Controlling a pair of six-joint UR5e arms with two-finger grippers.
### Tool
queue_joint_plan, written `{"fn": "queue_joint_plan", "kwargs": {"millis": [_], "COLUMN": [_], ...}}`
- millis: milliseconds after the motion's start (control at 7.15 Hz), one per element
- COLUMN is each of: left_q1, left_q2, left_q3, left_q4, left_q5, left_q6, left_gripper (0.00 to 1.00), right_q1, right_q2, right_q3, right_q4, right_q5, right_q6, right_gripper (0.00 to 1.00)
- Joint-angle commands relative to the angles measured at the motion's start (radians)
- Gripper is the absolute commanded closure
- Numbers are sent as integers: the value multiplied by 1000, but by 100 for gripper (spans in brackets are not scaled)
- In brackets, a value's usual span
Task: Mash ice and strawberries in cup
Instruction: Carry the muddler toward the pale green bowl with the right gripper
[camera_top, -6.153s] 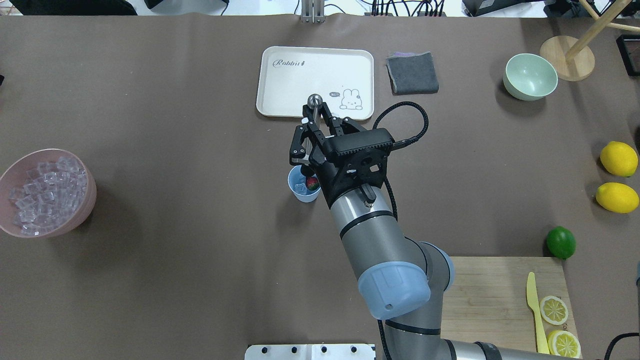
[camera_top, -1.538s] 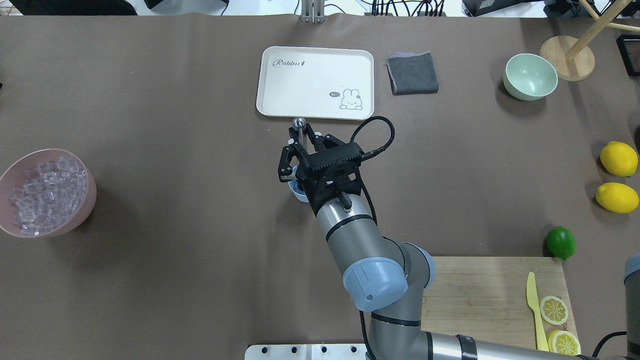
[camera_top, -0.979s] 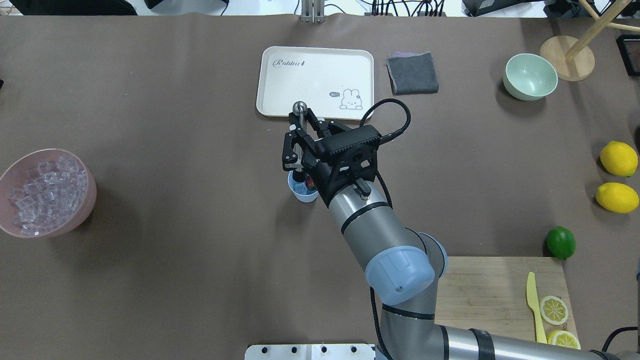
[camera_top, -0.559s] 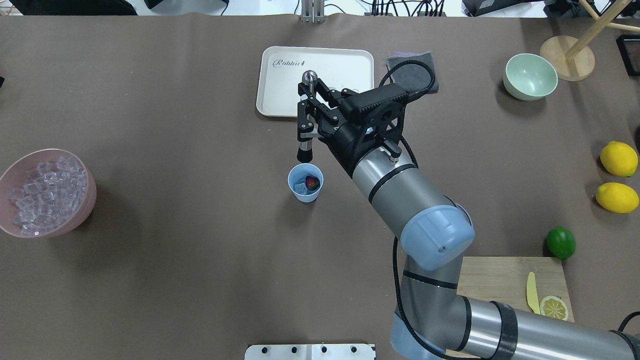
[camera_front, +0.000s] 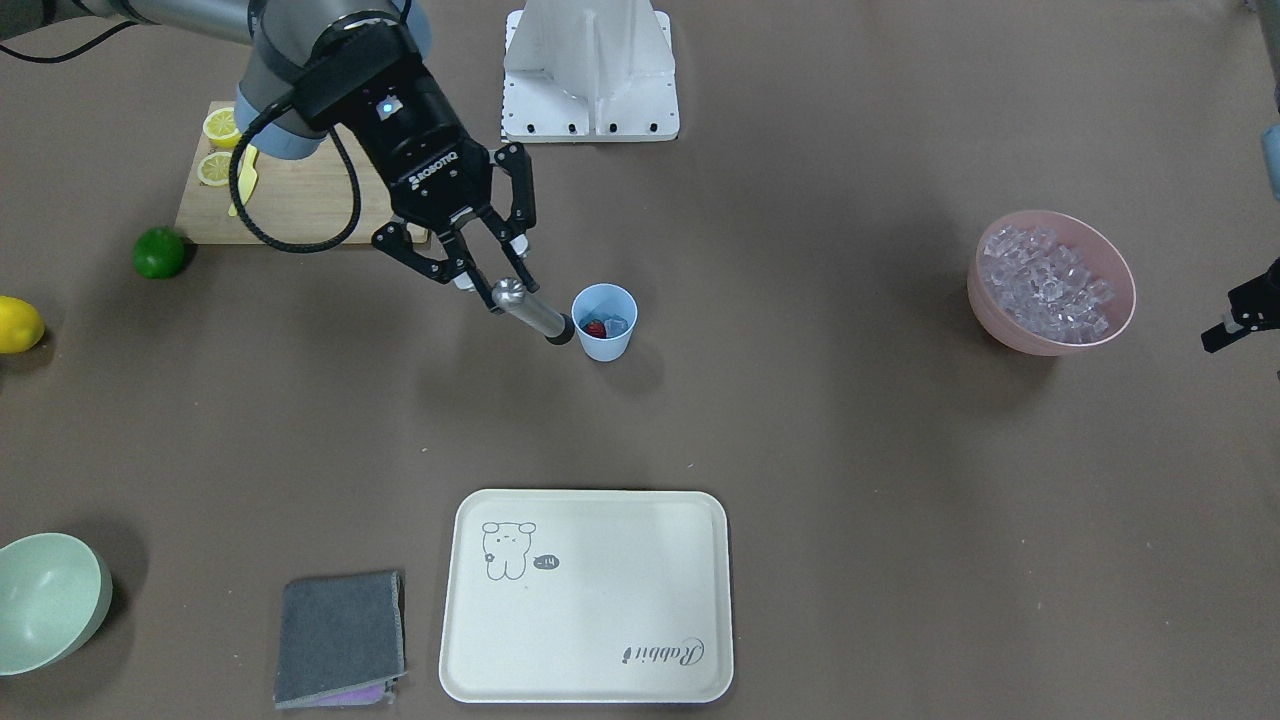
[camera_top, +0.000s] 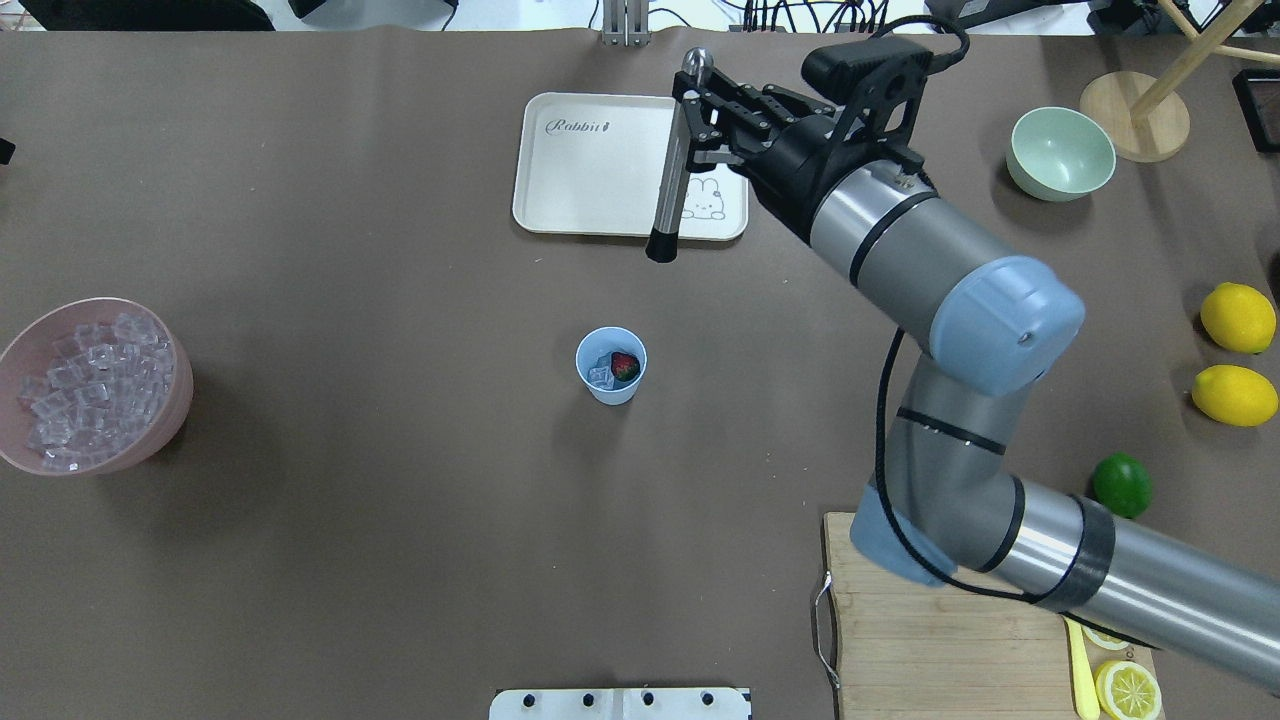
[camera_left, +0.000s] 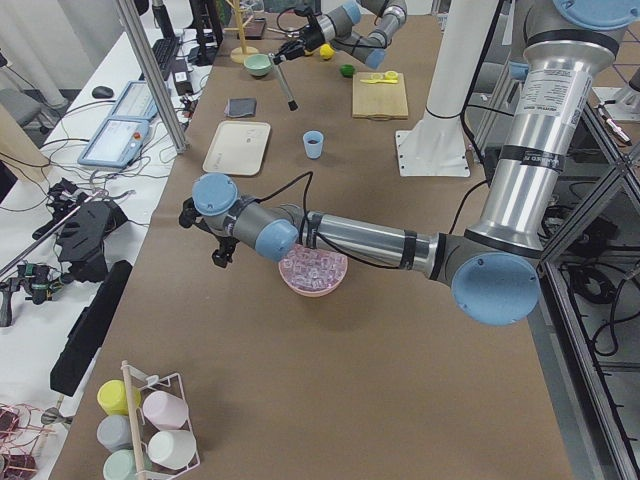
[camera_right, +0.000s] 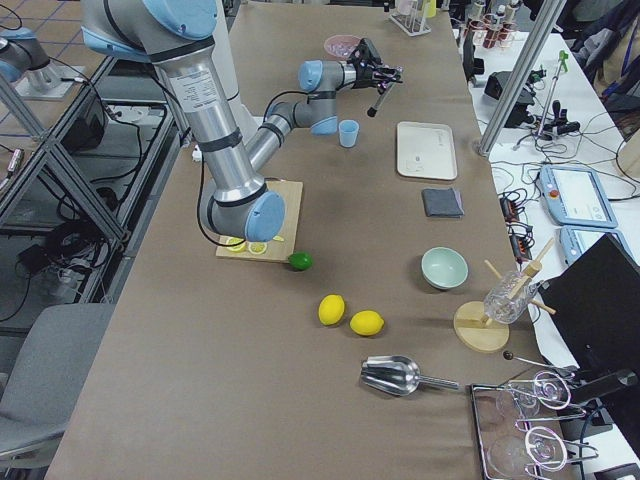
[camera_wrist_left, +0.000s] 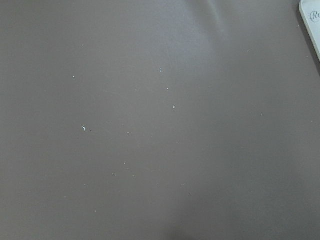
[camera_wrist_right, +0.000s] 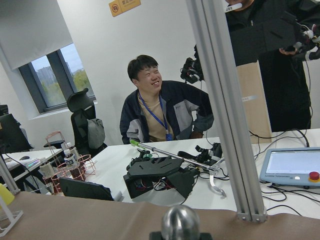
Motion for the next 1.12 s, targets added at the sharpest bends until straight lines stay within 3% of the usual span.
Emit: {"fn": "queue_joint_plan", "kwargs": {"millis": [0, 140, 419, 699, 979], "left_q1": [0, -1, -1, -1, -9], "left_q2": [-7, -10, -8, -30, -28], "left_q3": [-8, -24, -73, -83, -116], "left_q4": [-38, -51, -50, -49, -52], "left_q5": [0, 0, 5, 9, 11], "left_q6": [-5, -10, -11, -8, -10], "left_gripper": [3, 3, 3, 3, 3], "right_q1": [229, 306, 354, 537, 544], "right_q2": [-79, -87, -95, -106, -144], "right_q3": [-39, -84, -191, -303, -348], "right_q4": [-26, -46, -47, -52, -54], "right_q5": [346, 469, 575, 903, 971], "right_q6": [161, 190, 224, 240, 197], "right_gripper": [100, 100, 100, 100, 100]}}
